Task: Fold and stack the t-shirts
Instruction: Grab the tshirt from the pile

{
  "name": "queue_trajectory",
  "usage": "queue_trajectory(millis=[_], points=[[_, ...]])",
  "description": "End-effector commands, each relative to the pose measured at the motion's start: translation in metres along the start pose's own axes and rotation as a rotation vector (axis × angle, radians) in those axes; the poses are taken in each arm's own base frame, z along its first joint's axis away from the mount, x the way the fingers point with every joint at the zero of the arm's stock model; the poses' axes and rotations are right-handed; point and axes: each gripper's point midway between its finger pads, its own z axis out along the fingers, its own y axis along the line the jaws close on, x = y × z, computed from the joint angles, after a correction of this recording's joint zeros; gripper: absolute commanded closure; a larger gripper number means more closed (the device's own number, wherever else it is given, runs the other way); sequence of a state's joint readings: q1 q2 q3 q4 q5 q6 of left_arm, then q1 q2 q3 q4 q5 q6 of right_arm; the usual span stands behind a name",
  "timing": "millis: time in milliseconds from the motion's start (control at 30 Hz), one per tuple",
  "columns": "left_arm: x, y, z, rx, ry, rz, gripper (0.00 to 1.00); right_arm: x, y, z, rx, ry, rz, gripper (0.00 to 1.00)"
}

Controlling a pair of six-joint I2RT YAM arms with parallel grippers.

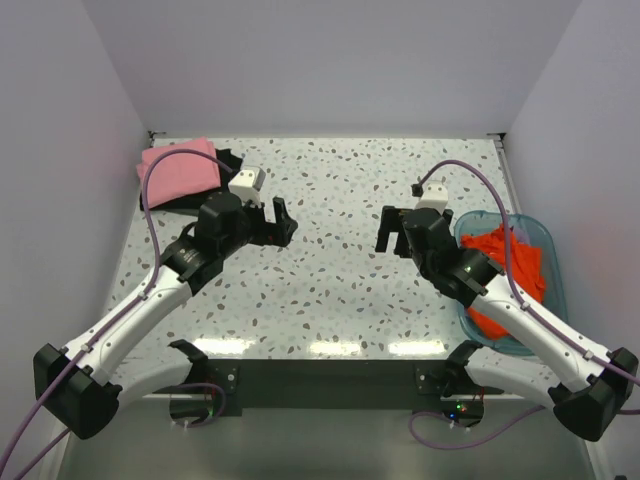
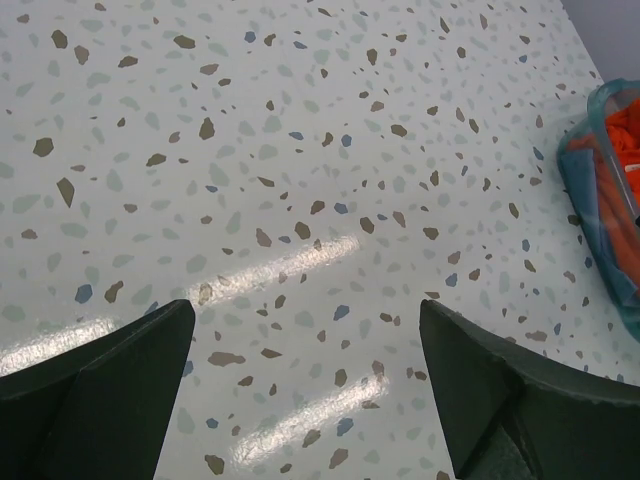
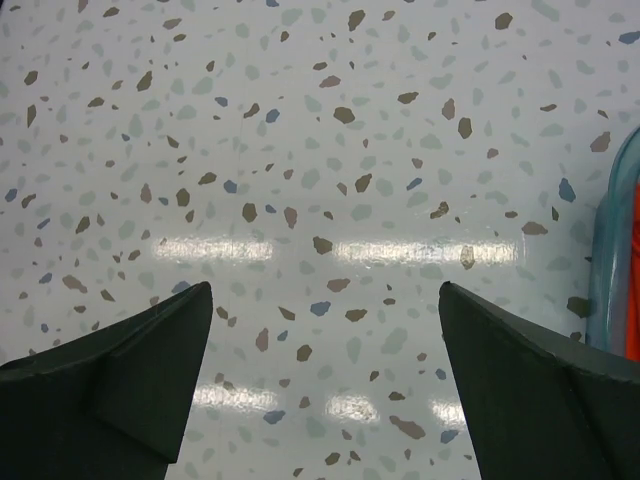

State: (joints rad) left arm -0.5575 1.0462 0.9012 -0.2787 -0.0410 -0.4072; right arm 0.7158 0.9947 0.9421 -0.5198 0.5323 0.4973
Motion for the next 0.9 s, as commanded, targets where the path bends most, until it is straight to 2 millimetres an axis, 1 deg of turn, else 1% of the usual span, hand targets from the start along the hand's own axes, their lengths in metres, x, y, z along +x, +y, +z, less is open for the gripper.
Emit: queue_trajectory(millis=[0, 33, 67, 100, 133, 167, 200, 233, 267, 367, 400, 433, 467, 500, 533, 567, 600, 667, 700, 733, 767, 800, 867], points=[[-0.003, -0.002, -0.005, 0.016, -0.014, 0.02, 0.0, -0.007, -0.003, -0.001, 0.019, -0.027, 0.021, 0.01], [-0.003, -0.002, -0.005, 0.016, -0.012, 0.021, 0.0, -0.007, -0.005, -0.001, 0.032, -0.023, 0.02, 0.01], [-0.004, -0.002, -0.006, 0.018, -0.013, 0.024, 0.0, -0.012, -0.003, -0.002, 0.037, -0.026, 0.027, 0.01], [-0.004, -0.003, -0.006, 0.021, -0.012, 0.026, 0.0, -0.006, -0.006, 0.002, 0.064, 0.01, 0.005, 0.01], [-0.005, -0.004, -0.006, 0.025, -0.014, 0.029, 0.0, -0.004, -0.007, 0.004, 0.086, 0.026, -0.008, 0.01], [-0.005, -0.005, -0.006, 0.031, -0.012, 0.03, 0.0, -0.017, -0.009, 0.004, 0.125, 0.005, -0.011, 0.01], [-0.005, -0.005, -0.007, 0.032, -0.011, 0.032, 0.0, -0.007, -0.024, 0.011, 0.212, 0.059, -0.041, 0.01], [-0.006, -0.006, -0.007, 0.034, -0.011, 0.035, 0.0, -0.01, -0.034, 0.014, 0.262, 0.068, -0.038, 0.01], [-0.006, -0.006, -0.007, 0.037, -0.01, 0.036, 0.0, -0.023, -0.06, 0.018, 0.347, 0.065, 0.012, 0.01], [-0.007, -0.007, -0.007, 0.043, -0.013, 0.034, 0.0, -0.028, -0.106, 0.025, 0.449, 0.095, 0.118, 0.01], [-0.007, -0.008, -0.008, 0.043, -0.014, 0.028, 0.0, -0.034, -0.136, 0.025, 0.517, 0.078, 0.194, 0.02], [-0.004, -0.011, -0.007, 0.062, 0.001, 0.025, 0.0, -0.035, -0.15, 0.025, 0.553, 0.07, 0.227, 0.02], [-0.002, -0.013, -0.006, 0.074, 0.009, 0.021, 0.0, -0.031, -0.177, 0.024, 0.622, 0.074, 0.276, 0.02], [-0.001, -0.015, -0.006, 0.08, 0.013, 0.013, 0.0, -0.027, -0.185, 0.026, 0.633, 0.09, 0.309, 0.02], [0.003, -0.015, -0.004, 0.081, 0.028, 0.009, 0.0, -0.016, -0.196, 0.031, 0.665, 0.124, 0.329, 0.02], [0.004, -0.016, -0.003, 0.089, 0.033, 0.004, 0.0, -0.011, -0.212, 0.03, 0.707, 0.134, 0.366, 0.02], [0.008, -0.016, -0.001, 0.092, 0.043, -0.001, 0.0, -0.006, -0.219, 0.034, 0.721, 0.144, 0.39, 0.03], [0.012, -0.02, 0.002, 0.117, 0.059, -0.004, 0.0, 0.006, -0.241, 0.039, 0.787, 0.156, 0.436, 0.05], [0.013, -0.021, 0.002, 0.121, 0.062, -0.006, 0.0, 0.01, -0.247, 0.041, 0.811, 0.155, 0.445, 0.05], [0.014, -0.022, 0.004, 0.127, 0.069, -0.006, 0.0, 0.018, -0.252, 0.044, 0.82, 0.17, 0.459, 0.06], [0.015, -0.024, 0.004, 0.136, 0.073, -0.006, 0.0, 0.023, -0.262, 0.051, 0.832, 0.171, 0.492, 0.07], [0.018, -0.024, 0.006, 0.139, 0.084, -0.006, 0.0, 0.028, -0.261, 0.059, 0.797, 0.19, 0.523, 0.08], [0.018, -0.024, 0.007, 0.14, 0.086, -0.005, 0.0, 0.037, -0.267, 0.068, 0.792, 0.21, 0.56, 0.09]])
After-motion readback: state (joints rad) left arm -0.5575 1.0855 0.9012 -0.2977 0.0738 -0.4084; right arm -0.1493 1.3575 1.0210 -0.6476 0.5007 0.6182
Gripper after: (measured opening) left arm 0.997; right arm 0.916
